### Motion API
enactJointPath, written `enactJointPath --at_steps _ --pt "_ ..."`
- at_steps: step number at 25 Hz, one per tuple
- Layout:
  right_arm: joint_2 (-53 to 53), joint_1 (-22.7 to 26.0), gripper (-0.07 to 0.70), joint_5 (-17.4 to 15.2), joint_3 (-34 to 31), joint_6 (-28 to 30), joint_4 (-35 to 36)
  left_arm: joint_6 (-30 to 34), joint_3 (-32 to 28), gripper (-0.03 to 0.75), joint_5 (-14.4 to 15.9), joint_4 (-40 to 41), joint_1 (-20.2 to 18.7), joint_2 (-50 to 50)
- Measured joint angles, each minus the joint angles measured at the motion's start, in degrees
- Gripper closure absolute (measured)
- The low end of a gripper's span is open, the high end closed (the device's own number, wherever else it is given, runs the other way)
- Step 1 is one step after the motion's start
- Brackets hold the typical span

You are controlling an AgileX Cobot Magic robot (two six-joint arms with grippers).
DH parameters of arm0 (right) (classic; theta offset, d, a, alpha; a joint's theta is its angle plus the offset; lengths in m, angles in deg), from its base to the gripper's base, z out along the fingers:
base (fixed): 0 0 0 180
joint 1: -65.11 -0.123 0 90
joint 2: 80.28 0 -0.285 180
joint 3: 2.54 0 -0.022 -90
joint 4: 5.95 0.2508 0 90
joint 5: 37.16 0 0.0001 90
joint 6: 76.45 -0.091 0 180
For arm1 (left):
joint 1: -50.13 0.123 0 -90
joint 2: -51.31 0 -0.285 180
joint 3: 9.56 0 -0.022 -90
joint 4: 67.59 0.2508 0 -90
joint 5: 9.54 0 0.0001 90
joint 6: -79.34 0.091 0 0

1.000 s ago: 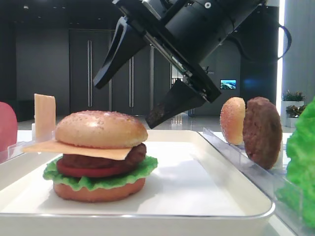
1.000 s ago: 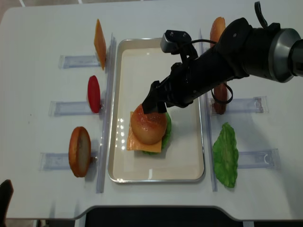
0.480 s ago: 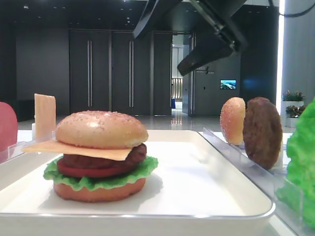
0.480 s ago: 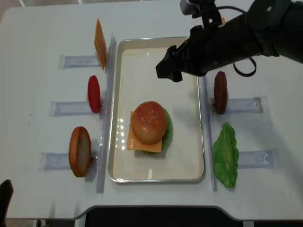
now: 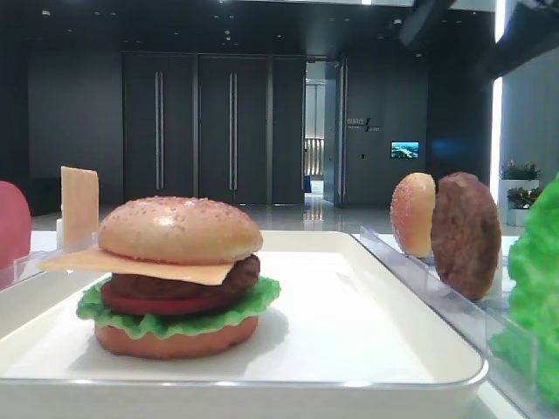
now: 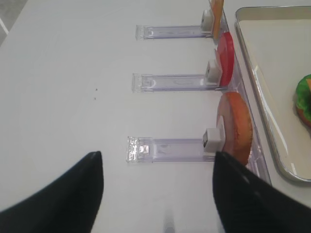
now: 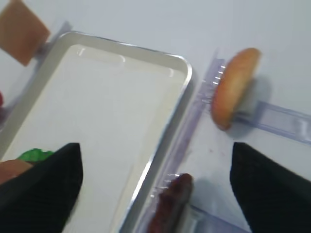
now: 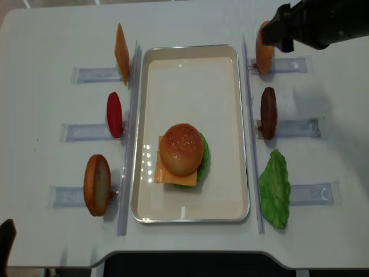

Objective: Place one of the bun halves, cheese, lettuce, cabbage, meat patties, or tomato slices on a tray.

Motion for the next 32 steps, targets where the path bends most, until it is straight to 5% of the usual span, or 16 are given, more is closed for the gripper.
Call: enactJointPath --at_steps 12,23,32 --pt "-1.5 15.2 0.046 -8.2 0.0 -22.4 -28.4 0.0 0.0 0.181 0.0 0.0 0.0 0.0" --pt "-2.6 18.1 0.046 -10.2 0.0 -24.7 -31.2 0.0 0.0 0.181 0.0 0.0 0.0 0.0" --pt "-17.5 18.1 0.046 -16.4 -3.9 -28.0 -34.3 0.0 0.0 0.181 0.0 0.0 0.0 0.0"
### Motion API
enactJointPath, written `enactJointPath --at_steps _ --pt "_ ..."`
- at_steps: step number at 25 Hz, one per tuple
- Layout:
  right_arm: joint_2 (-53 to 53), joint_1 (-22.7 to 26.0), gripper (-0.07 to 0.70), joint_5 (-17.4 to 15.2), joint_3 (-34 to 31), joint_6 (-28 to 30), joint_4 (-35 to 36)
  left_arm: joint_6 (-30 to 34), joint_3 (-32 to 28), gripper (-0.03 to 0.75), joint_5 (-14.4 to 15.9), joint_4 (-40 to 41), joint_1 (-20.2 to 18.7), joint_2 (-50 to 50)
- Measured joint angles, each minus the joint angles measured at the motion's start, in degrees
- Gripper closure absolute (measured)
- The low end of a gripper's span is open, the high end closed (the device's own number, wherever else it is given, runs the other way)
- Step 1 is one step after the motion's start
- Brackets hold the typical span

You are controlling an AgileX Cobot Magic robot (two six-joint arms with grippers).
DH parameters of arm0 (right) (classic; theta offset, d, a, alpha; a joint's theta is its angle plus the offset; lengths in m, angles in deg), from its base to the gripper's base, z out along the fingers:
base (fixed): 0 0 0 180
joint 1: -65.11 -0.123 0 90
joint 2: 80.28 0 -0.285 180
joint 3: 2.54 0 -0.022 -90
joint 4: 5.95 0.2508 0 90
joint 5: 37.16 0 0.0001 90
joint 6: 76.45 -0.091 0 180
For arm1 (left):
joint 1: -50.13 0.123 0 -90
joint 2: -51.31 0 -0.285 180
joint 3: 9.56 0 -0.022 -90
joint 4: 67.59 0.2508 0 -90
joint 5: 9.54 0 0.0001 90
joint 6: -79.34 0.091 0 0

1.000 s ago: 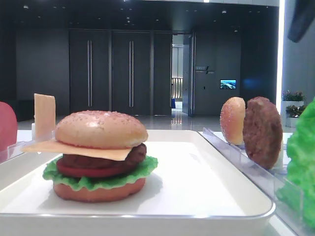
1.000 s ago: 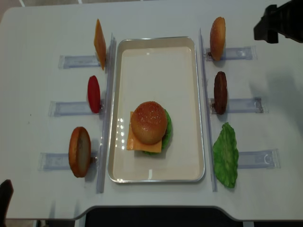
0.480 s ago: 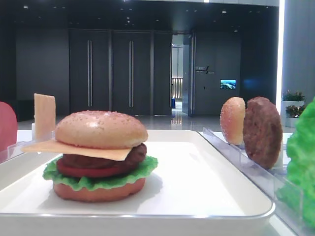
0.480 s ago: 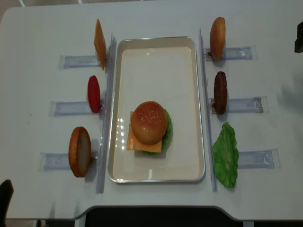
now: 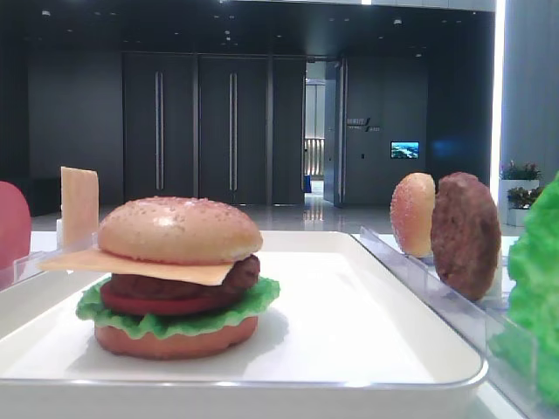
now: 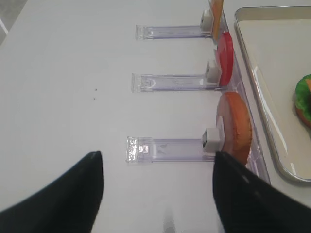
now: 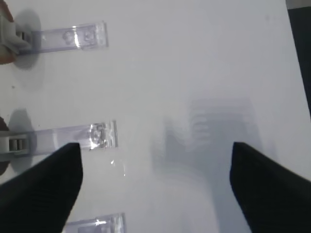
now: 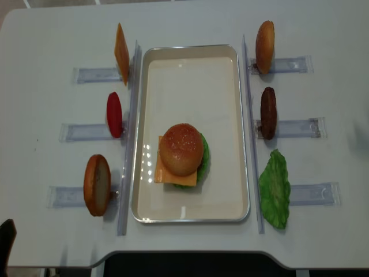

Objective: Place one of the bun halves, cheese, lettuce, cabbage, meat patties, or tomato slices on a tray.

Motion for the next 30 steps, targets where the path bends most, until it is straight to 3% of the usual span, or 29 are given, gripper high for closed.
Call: enactJointPath --at_steps 5,15,24,30 --pt "-12.4 0.0 0.046 -0.9 -7.4 -0.6 -0.1 0.0 0.0 0.181 0.0 0.0 0.0 0.0" --pt "-37.2 0.0 0.046 -7.7 -18.4 -1.2 -2.2 0.0 0.0 0.181 0.0 -0.1 0.0 0.0" --pt "-51.6 0.0 0.046 -13.7 -24.2 -2.8 -2.6 0.0 0.0 0.181 0.0 -0.1 0.0 0.0" --pt "-62.0 0.0 0.046 -14.8 -28.1 -2.9 -2.6 0.0 0.0 0.181 0.0 -0.1 0.0 0.0"
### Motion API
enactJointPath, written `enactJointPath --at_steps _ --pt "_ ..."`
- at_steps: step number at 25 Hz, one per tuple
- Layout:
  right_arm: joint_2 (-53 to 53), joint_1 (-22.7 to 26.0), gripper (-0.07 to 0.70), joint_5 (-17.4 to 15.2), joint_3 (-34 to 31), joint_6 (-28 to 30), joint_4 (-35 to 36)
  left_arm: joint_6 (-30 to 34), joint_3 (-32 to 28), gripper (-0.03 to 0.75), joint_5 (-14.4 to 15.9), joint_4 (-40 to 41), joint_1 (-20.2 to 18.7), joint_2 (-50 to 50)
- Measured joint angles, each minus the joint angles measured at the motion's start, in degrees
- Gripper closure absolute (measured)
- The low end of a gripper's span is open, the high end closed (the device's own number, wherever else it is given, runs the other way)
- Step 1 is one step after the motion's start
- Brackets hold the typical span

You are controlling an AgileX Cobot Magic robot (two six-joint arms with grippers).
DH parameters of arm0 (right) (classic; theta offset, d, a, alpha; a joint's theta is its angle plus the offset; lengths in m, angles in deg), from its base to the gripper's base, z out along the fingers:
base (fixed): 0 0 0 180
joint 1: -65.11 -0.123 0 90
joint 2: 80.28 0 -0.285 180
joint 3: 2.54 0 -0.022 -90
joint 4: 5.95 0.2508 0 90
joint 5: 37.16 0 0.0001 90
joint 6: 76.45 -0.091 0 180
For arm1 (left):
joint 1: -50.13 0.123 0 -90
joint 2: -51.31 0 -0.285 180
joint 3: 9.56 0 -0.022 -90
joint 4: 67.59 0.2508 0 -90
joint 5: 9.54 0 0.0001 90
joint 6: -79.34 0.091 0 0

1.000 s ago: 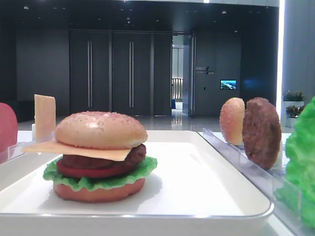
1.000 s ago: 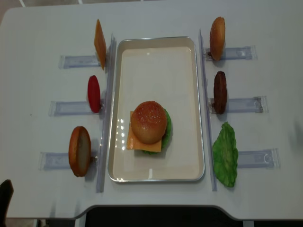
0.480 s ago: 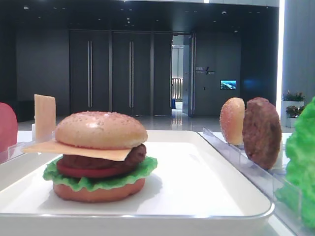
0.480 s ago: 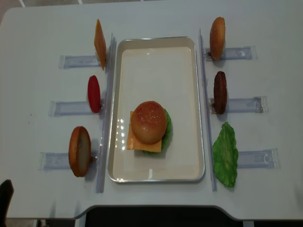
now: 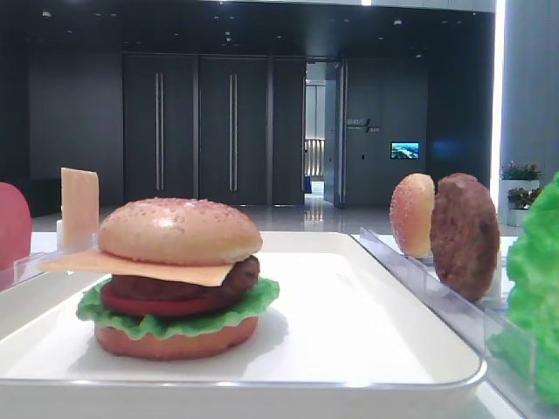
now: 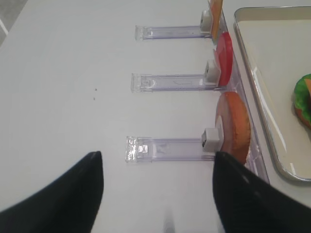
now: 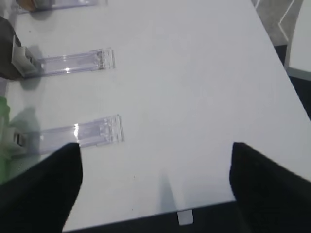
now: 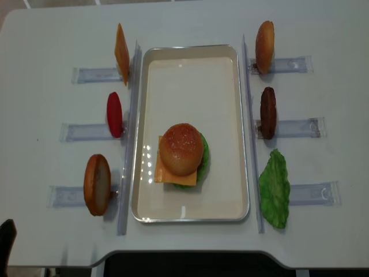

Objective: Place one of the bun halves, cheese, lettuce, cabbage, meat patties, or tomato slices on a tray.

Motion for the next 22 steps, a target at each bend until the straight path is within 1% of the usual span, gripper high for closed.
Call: enactJointPath --at_steps 4,14,16,19,22 --pt "-5.6 0.0 0.046 0.1 0.0 0.0 0.0 0.0 0.0 0.181 0.0 0.0 0.0 0.0" --pt "-5.9 0.0 0.046 0.2 0.0 -0.1 0.0 0.0 0.0 0.181 0.0 0.0 0.0 0.0" --pt "-5.9 0.0 0.046 0.7 -0.1 -0.1 0.0 0.0 0.0 0.181 0.0 0.0 0.0 0.0" --pt "-5.9 0.0 0.046 3.2 -1.9 -0.1 0.0 0.0 0.0 0.181 0.0 0.0 0.0 0.0" --pt "-6.0 0.0 0.046 3.9 -2.2 0.0 0.0 0.0 0.0 0.181 0.0 0.0 0.0 0.0"
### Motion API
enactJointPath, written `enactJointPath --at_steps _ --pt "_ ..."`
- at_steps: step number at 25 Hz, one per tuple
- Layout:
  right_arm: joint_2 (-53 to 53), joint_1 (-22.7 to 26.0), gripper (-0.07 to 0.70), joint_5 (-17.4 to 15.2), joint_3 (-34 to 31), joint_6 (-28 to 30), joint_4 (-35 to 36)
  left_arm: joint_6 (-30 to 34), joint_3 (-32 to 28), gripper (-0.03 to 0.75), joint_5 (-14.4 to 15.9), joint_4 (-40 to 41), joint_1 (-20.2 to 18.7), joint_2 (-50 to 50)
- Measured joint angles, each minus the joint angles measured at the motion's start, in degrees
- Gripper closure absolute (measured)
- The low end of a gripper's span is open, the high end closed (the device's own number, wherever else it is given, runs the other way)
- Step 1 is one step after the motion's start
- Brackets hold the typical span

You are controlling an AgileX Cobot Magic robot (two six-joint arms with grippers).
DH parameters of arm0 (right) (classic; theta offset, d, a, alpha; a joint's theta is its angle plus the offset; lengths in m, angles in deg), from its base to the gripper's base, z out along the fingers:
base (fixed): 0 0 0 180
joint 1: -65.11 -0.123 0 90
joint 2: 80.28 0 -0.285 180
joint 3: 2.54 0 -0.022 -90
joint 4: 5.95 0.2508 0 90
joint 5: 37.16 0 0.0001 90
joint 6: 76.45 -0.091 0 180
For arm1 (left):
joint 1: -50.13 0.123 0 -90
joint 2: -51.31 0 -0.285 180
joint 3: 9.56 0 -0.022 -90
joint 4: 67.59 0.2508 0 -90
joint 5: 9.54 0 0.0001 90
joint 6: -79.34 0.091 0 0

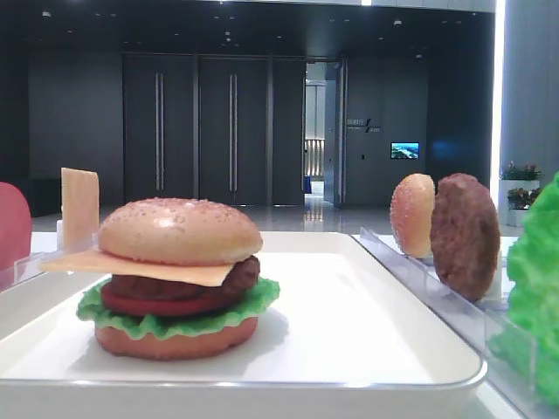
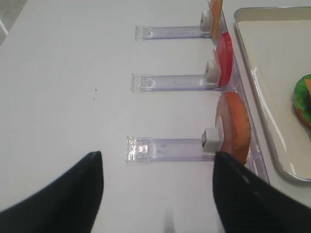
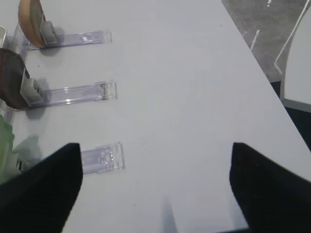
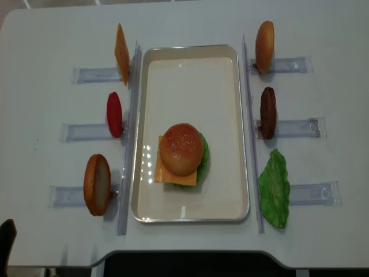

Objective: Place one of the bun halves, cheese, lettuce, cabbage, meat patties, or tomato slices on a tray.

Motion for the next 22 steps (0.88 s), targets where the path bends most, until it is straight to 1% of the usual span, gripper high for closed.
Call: enactJointPath --at_steps 4,22 --pt "0.0 0.0 0.046 0.5 0.0 0.0 0.0 0.0 0.0 0.181 0.0 0.0 0.0 0.0" --pt "0.0 0.0 0.046 0.5 0.0 0.2 0.0 0.0 0.0 0.181 0.0 0.0 0.0 0.0"
